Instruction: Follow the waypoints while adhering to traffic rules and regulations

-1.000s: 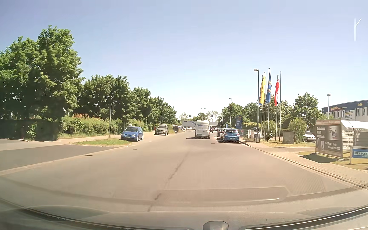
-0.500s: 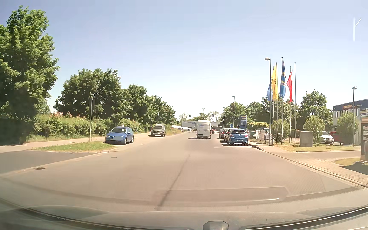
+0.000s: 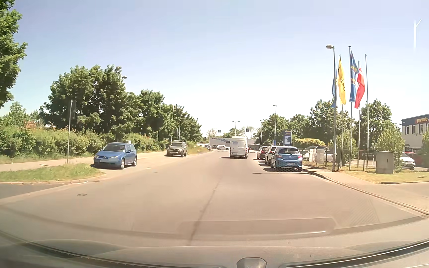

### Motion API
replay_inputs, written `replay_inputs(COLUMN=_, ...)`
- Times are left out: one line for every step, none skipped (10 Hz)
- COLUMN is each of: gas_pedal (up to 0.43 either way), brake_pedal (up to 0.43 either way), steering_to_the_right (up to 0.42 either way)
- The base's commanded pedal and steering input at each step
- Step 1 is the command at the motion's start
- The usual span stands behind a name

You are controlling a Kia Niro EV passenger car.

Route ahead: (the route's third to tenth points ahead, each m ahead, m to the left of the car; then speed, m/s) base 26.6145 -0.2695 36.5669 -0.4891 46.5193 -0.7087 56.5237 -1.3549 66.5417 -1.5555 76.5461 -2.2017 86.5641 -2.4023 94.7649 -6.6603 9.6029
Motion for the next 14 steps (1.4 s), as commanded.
replay_inputs(gas_pedal=0.02, brake_pedal=0.03, steering_to_the_right=0.009)
replay_inputs(gas_pedal=0.02, brake_pedal=0.024, steering_to_the_right=0.009)
replay_inputs(gas_pedal=0.02, brake_pedal=0.03, steering_to_the_right=0.009)
replay_inputs(gas_pedal=0.02, brake_pedal=0.03, steering_to_the_right=0.009)
replay_inputs(gas_pedal=0.02, brake_pedal=0.03, steering_to_the_right=0.009)
replay_inputs(gas_pedal=0.02, brake_pedal=0.03, steering_to_the_right=0.009)
replay_inputs(gas_pedal=0.02, brake_pedal=0.03, steering_to_the_right=0.009)
replay_inputs(gas_pedal=0.02, brake_pedal=0.024, steering_to_the_right=0.009)
replay_inputs(gas_pedal=0.02, brake_pedal=0.03, steering_to_the_right=0.009)
replay_inputs(gas_pedal=0.02, brake_pedal=0.03, steering_to_the_right=0.009)
replay_inputs(gas_pedal=0.02, brake_pedal=0.03, steering_to_the_right=0.009)
replay_inputs(gas_pedal=0.028, brake_pedal=0.03, steering_to_the_right=0.009)
replay_inputs(gas_pedal=0.028, brake_pedal=0.03, steering_to_the_right=0.009)
replay_inputs(gas_pedal=0.028, brake_pedal=0.024, steering_to_the_right=0.009)
